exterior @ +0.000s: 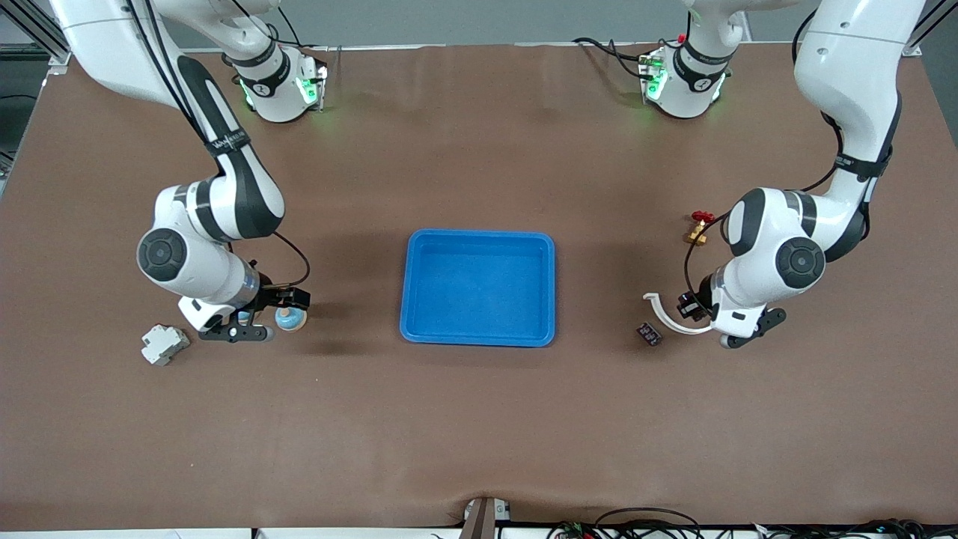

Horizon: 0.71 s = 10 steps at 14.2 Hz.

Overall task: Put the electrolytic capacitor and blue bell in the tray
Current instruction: 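Carry the capacitor into the tray while the right gripper grasps a blue bell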

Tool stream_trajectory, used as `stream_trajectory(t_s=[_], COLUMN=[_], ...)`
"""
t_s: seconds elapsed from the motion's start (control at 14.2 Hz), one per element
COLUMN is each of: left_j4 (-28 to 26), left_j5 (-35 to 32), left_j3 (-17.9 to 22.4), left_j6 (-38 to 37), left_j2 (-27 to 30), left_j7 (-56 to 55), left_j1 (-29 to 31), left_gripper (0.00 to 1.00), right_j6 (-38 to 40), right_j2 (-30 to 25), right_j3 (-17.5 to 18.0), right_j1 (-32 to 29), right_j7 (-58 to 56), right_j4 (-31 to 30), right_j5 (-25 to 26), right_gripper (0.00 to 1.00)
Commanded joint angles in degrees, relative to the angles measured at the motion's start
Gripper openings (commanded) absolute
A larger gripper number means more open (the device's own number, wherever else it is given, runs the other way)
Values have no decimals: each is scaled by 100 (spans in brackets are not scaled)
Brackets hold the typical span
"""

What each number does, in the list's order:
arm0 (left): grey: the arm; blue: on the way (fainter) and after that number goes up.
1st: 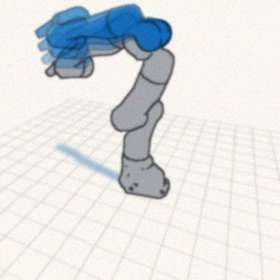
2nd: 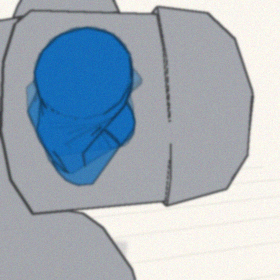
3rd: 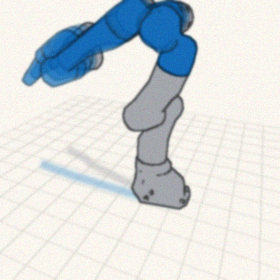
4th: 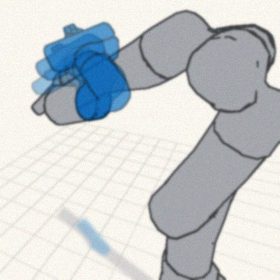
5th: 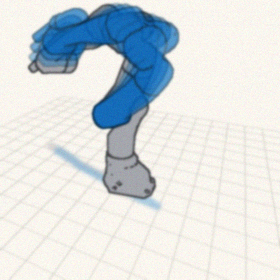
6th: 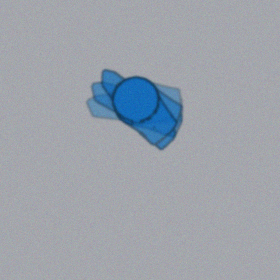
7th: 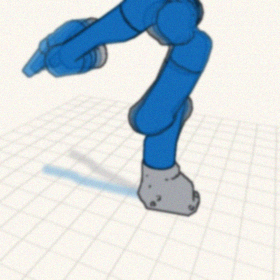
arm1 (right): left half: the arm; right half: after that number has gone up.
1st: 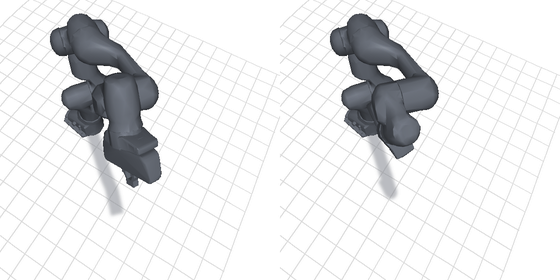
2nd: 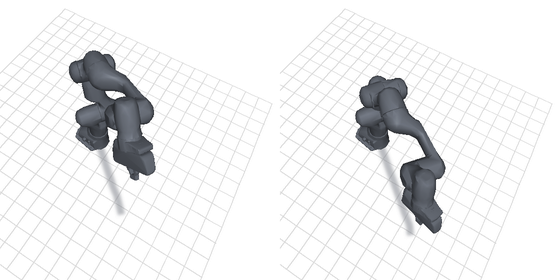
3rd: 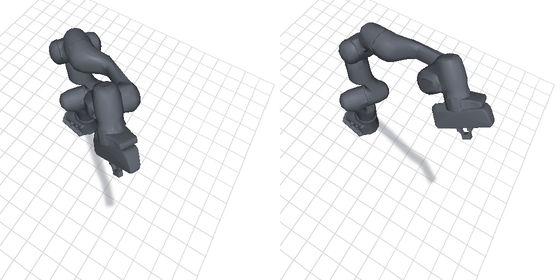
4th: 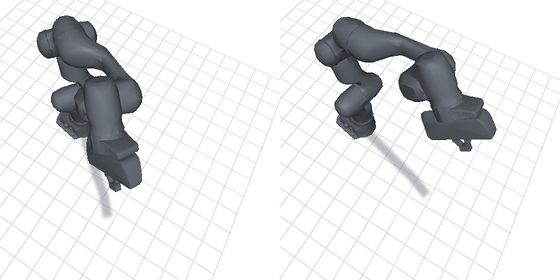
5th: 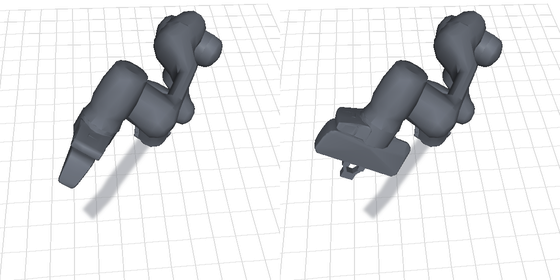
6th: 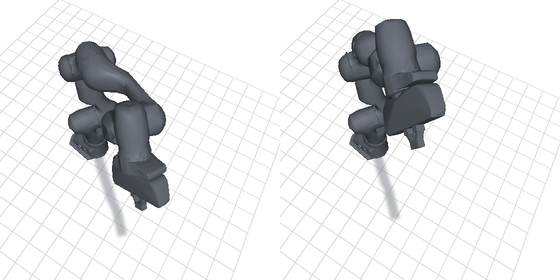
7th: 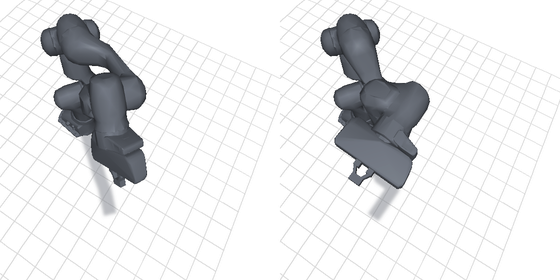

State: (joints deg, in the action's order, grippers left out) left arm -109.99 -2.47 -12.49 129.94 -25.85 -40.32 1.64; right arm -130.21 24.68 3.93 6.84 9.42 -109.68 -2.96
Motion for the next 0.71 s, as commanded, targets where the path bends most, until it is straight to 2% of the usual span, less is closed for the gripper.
stream_trajectory(t_s=[0.0,0.21,0.42,0.64], left_j4=[311,513,925,1575], left_j5=[-60,-60,-16,-16], left_j3=[-410,-780,-790,-790], left_j6=[-276,-276,-276,-276], left_j2=[45,-25,-314,-832], left_j7=[-685,-1433,-2223,-3252], left_j1=[-14,-136,-663,-1278], left_gripper=[0,0,0,0], right_j6=[-39,-56,-170,-267], right_j2=[115,229,344,414], right_j3=[-41,-41,-41,-41], right_j1=[-33,-244,-227,-209], right_j7=[-474,-1231,-1259,-1259], right_j4=[0,17,17,35], right_j5=[23,23,15,15], right_gripper=[100,100,100,100])
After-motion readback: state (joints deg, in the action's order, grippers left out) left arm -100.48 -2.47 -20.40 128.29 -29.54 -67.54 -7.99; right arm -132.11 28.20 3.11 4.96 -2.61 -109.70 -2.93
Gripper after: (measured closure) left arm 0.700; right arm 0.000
